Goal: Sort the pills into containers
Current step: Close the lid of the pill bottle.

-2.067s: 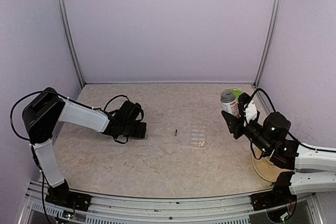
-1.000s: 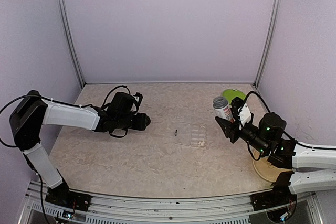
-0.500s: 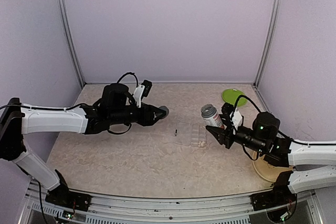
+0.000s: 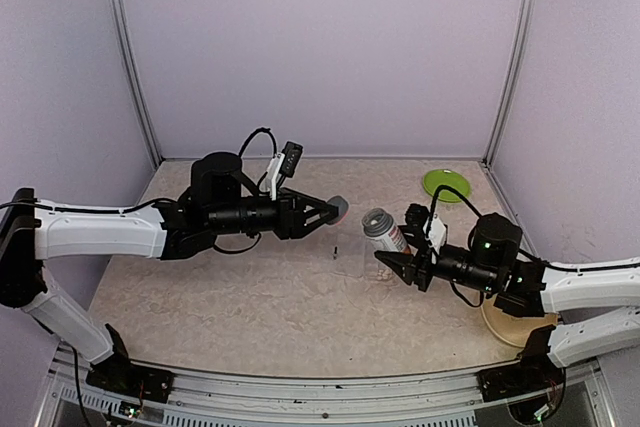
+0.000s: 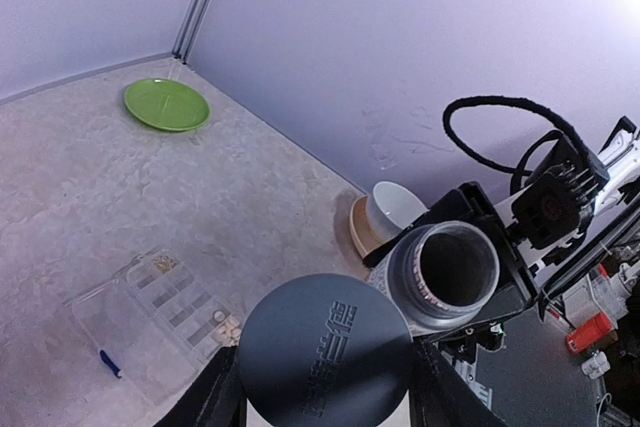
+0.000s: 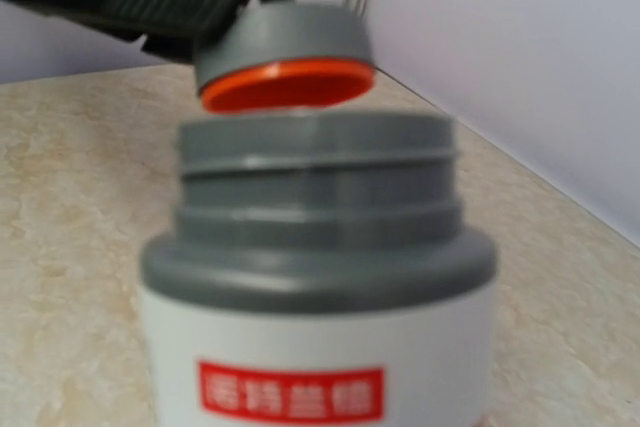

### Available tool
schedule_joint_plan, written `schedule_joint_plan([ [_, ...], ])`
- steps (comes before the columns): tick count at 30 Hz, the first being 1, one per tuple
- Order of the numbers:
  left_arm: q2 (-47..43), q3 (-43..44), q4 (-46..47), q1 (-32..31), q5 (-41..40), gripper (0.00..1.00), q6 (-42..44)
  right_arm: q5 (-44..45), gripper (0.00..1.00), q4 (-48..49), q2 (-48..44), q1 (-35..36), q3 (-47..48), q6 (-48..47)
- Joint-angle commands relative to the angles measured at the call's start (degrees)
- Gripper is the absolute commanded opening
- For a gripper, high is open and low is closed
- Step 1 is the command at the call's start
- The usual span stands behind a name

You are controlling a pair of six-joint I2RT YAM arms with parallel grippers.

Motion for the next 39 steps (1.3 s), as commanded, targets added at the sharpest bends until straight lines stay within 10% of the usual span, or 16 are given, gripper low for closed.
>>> schedule_joint_plan([
  [1,-0.9,2.1,4.7,-1.0,4.0,0.44,-2.9,-0.5,0.18,3.1,0.9,1.1,2.4,-0.8],
  [39,4.0,4.7,4.6,-3.9,5.1,0.44,-6.6,6.5,0.16,0.7,6.5,4.3,8.1,-1.3],
])
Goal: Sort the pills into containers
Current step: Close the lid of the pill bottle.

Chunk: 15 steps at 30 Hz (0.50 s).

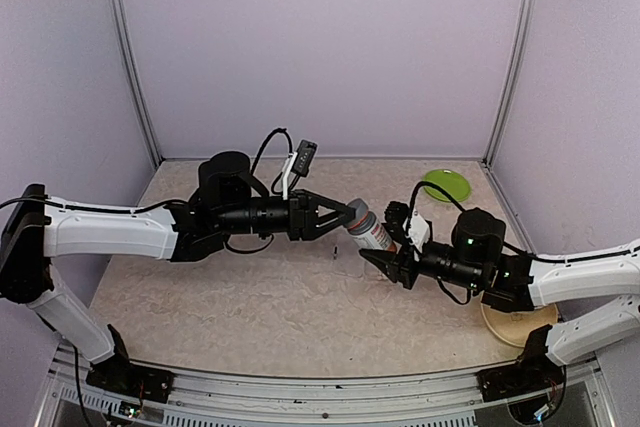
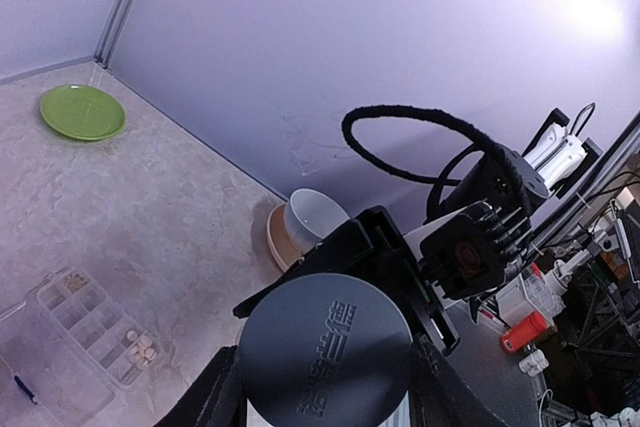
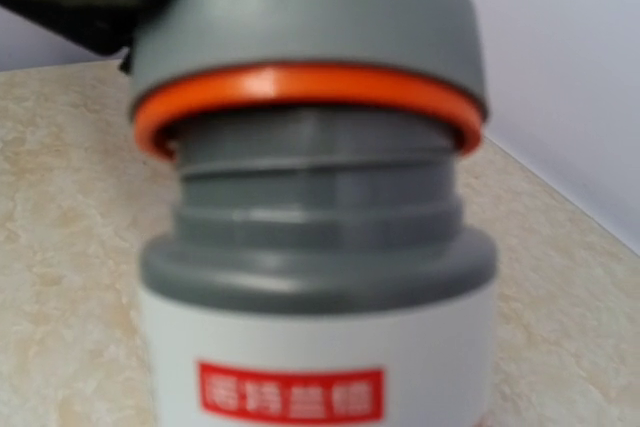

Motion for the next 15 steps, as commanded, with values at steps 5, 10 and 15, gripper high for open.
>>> schedule_joint_plan([
  [5,2.1,4.2,-7.0,-1.7,-6.4,0.44,-0.5,7.1,0.16,-1.4,0.7,1.3,4.5,-0.1],
  [10,3.5,5.4,-9.8,-1.9,-9.4,0.44,-2.4,10.0,0.15,-2.1,0.9,2.7,5.3,-1.2],
  [15,5.0,6.3,-11.8,-1.9,-9.8,0.44,-4.2,17.6,0.15,-3.5,2.7,5.8,6.6,-4.4],
])
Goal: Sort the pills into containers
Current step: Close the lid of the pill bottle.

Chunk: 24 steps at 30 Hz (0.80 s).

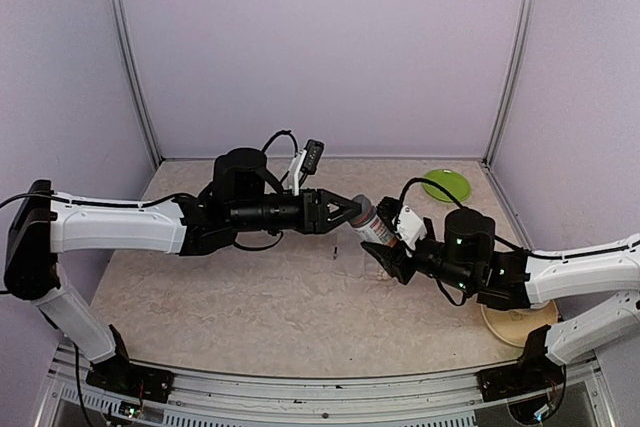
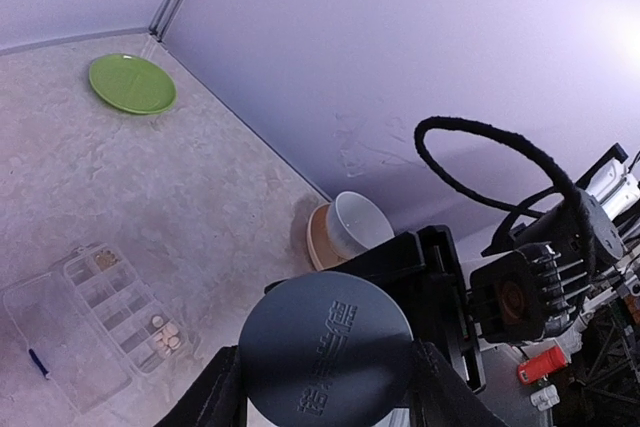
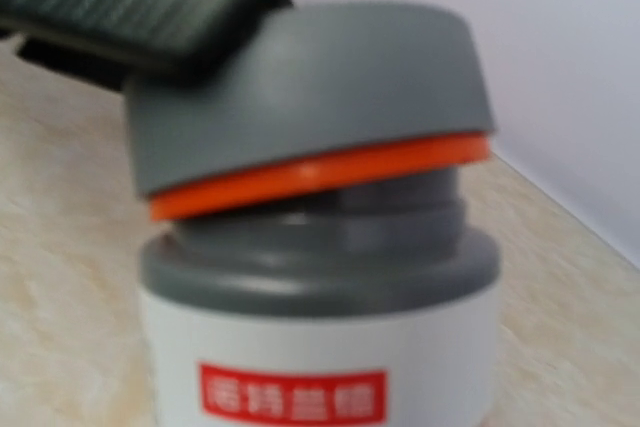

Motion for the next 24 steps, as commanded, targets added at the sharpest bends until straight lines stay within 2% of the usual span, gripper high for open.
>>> schedule_joint_plan([
  [1,2.5,1.3,-4.2,-0.7,-1.8,0.44,-2.0,6.5,0.15,2.3,1.4,3.9,3.1,-4.3],
  [8,3.8,2.4,-5.3,-0.5,0.4,0.44,-3.4,15.3,0.14,6.5,4.4,8.8,3.1,-10.2],
  [13,3.9,2.1,-5.9,0.1,0.9,0.44,-4.1,16.0,0.14,8.1,3.9,9.5,1.8,-12.0],
  [19,3.8,0.1,-1.5,0.3,3.4,0.46,-4.9,16.3,0.13,9.3,1.4,9.5,1.3,-10.6],
  [24,3.4,-0.2,0.8,-0.1,5.6,0.46,-3.2,12.0,0.13,5.4,1.4,9.5,3.1,-6.8],
])
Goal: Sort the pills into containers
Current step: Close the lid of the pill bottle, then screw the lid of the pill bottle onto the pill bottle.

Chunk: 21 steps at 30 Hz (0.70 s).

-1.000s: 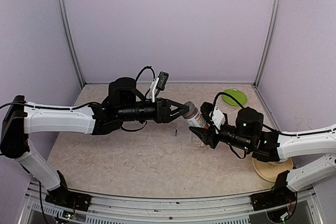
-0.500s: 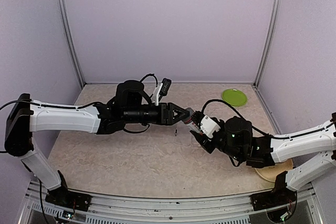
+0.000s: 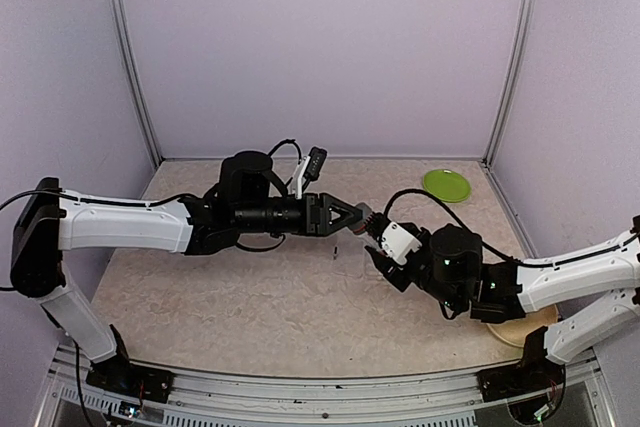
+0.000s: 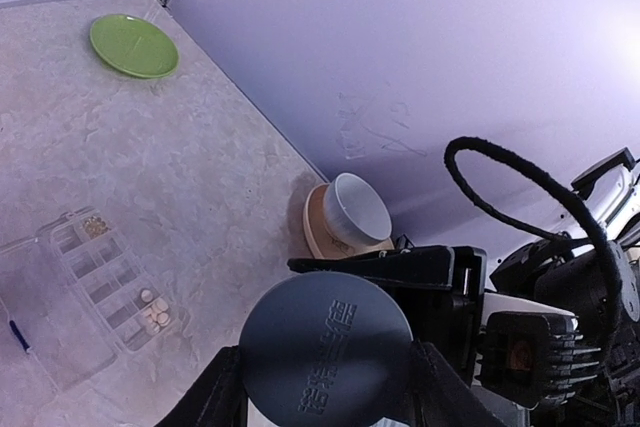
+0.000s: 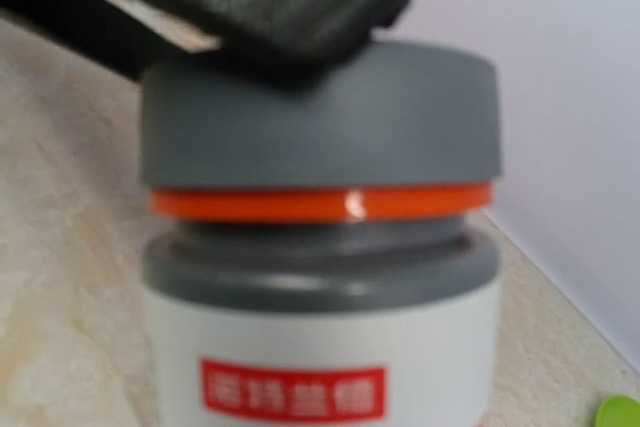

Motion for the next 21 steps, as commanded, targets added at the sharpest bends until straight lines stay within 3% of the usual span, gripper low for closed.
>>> schedule_joint_plan([
  [1,1.0,-0.8,2.2,-0.8,3.4,0.45,2.0,-8.7,0.13,4.2,-2.0,2.1,3.4,2.8],
  [21,-6.7,-2.8,1.4,-1.7,15.2,0.42,19.5,-32.7,0.13,-9.2,-9.9,-0.1,5.6,21.3],
])
